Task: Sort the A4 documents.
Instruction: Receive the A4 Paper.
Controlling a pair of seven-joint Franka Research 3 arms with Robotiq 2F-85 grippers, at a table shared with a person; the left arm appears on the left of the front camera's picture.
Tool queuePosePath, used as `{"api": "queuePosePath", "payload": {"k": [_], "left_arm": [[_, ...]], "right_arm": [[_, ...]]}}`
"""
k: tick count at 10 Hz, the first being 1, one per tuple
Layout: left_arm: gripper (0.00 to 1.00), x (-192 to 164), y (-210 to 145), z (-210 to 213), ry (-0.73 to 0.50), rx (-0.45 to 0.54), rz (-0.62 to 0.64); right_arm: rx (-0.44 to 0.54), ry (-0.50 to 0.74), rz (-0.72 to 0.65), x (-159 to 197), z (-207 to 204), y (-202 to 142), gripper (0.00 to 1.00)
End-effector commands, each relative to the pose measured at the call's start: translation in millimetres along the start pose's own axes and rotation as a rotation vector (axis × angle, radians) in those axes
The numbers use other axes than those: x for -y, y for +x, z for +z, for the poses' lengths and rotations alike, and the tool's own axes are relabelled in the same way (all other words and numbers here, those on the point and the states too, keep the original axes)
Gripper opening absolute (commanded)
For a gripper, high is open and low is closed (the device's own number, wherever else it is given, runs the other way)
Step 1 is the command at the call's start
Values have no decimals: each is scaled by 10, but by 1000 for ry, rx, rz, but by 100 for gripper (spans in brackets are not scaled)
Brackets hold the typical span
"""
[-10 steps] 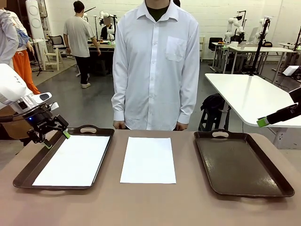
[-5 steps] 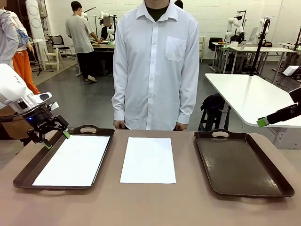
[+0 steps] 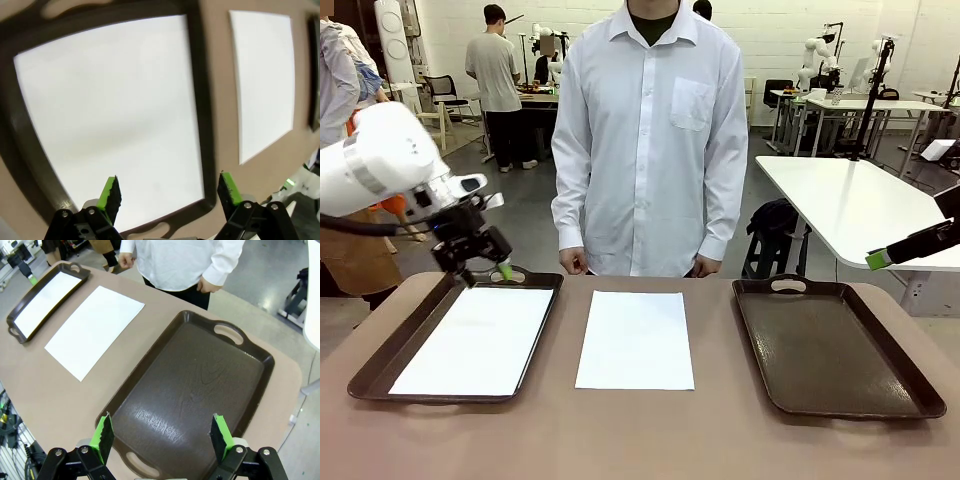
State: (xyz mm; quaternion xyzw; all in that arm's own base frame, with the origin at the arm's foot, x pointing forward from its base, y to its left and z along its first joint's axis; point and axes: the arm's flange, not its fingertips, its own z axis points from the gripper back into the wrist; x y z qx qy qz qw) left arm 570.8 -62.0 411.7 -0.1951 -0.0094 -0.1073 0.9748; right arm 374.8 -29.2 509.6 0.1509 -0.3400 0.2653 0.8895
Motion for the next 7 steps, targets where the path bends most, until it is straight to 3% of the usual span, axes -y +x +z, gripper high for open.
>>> {"api": "queuePosePath", "payload": {"k": [1, 3, 5, 7], "left_arm": [[100, 220, -189, 295, -32, 86, -122], [100, 318, -460, 491, 37, 174, -141], [100, 504, -761, 663, -40, 268, -301], [100, 727, -995, 881, 8, 346, -453]], "right_arm": [[11, 17, 0, 28, -23, -9, 100], [11, 17, 0, 28, -23, -9, 100], [11, 17, 0, 28, -23, -9, 100], [11, 17, 0, 28, -23, -9, 100]]}}
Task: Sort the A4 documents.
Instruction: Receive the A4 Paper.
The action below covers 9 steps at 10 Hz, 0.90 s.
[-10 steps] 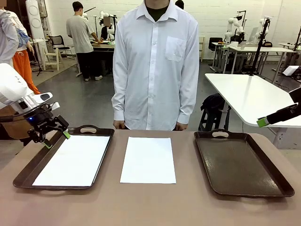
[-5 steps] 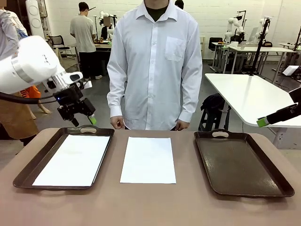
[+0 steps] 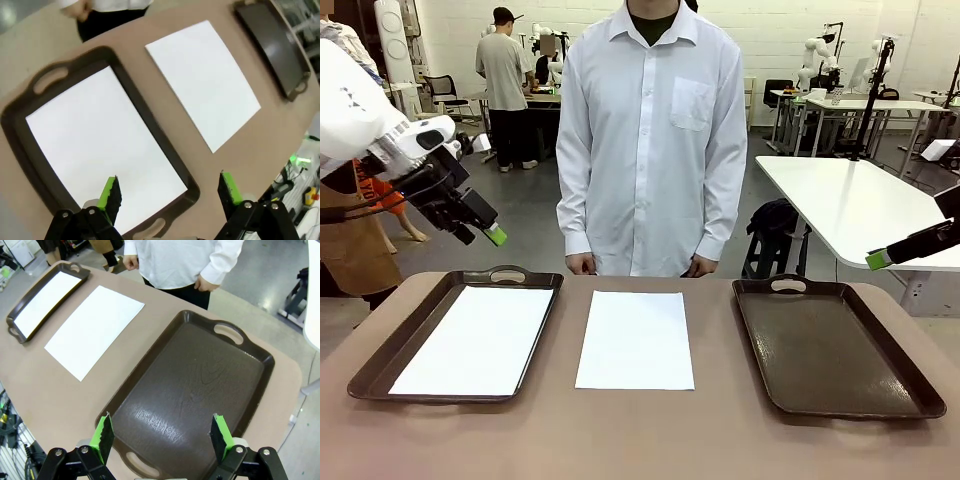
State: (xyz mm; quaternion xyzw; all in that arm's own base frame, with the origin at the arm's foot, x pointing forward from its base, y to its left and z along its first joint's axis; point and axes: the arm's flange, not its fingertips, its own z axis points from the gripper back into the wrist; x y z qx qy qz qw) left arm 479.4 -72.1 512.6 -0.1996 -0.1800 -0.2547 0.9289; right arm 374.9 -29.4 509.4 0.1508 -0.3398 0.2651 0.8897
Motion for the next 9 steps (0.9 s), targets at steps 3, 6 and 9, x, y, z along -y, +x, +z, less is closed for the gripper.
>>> {"api": "queuePosePath", "payload": {"k": [3, 6, 9], "left_arm": [[100, 295, -256, 409, 80, 164, -153], [100, 217, -436, 791, 141, 276, -118], [100, 216, -499, 882, 148, 323, -129]], "right_arm": [[12, 18, 1, 26, -22, -8, 100], [12, 18, 1, 26, -22, -8, 100], [12, 18, 1, 26, -22, -8, 100]]}}
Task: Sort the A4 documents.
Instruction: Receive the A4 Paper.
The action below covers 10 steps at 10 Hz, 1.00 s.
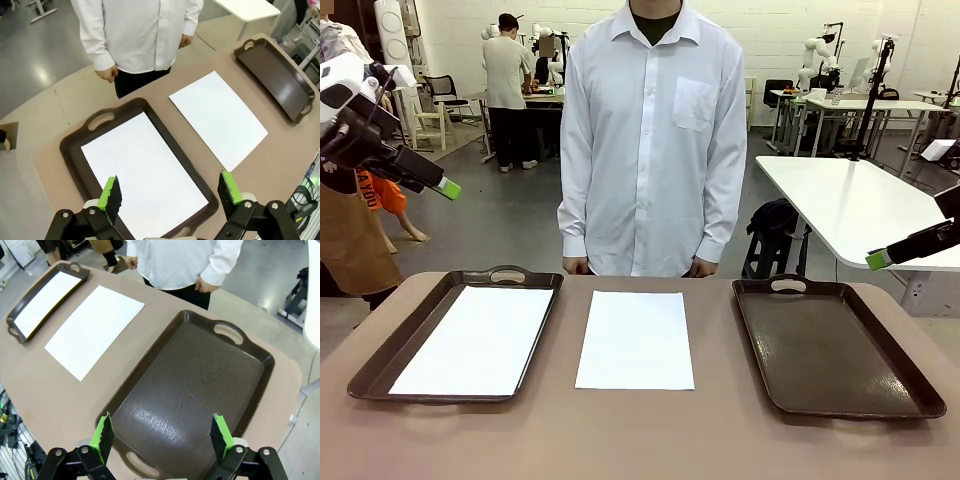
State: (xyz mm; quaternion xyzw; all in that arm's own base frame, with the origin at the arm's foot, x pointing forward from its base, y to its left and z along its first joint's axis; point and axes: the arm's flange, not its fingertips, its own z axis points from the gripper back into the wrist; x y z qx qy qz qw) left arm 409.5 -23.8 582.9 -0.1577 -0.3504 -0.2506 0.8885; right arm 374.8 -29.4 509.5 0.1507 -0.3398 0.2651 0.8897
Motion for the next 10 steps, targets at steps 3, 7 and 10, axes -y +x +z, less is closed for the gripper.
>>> {"api": "queuePosePath", "payload": {"k": [3, 7, 10], "left_arm": [[100, -16, -61, -108, -38, -1, -23], [100, 39, -39, -99, -35, -6, -1], [100, 39, -39, -99, -35, -6, -1]], "right_arm": [[11, 18, 1, 26, -23, -8, 100], [11, 18, 1, 26, -23, -8, 100], [11, 18, 1, 26, -23, -8, 100]]}}
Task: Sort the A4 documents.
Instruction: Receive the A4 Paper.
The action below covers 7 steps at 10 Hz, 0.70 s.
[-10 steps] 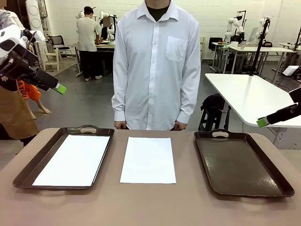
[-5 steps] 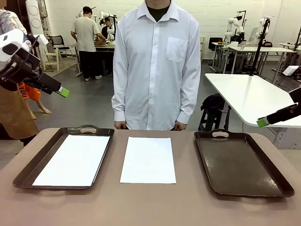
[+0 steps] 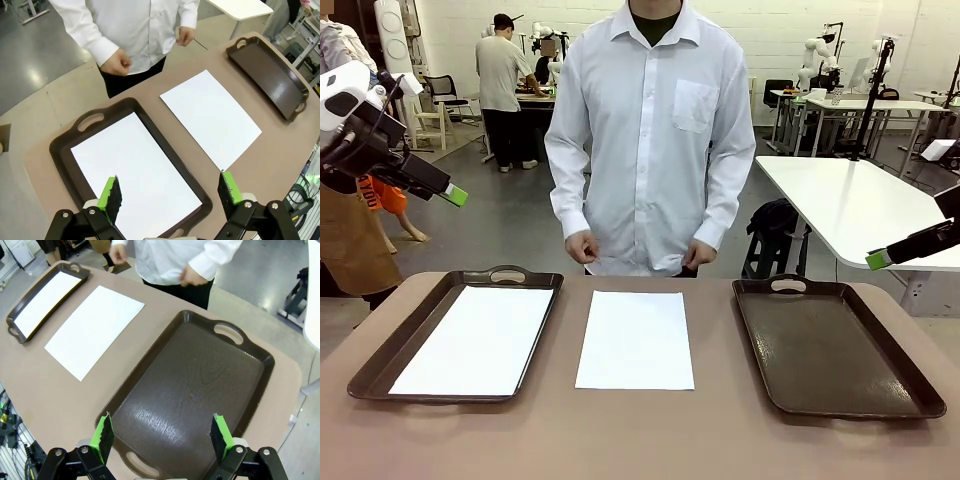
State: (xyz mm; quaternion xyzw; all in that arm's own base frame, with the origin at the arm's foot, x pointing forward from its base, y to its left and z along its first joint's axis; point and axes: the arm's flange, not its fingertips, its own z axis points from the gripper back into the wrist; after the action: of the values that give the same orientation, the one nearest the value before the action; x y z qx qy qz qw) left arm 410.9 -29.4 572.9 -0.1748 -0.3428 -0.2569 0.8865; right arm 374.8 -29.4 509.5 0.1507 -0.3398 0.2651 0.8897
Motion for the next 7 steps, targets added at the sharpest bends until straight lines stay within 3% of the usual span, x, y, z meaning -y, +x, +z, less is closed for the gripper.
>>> {"api": "queuePosePath", "payload": {"k": [1, 7], "left_arm": [[100, 11, 3, 4, 4, -1, -4], [100, 11, 3, 4, 4, -1, -4]], "right_arm": [[11, 18, 1, 26, -23, -8, 100], [11, 18, 1, 26, -23, -8, 100]]}}
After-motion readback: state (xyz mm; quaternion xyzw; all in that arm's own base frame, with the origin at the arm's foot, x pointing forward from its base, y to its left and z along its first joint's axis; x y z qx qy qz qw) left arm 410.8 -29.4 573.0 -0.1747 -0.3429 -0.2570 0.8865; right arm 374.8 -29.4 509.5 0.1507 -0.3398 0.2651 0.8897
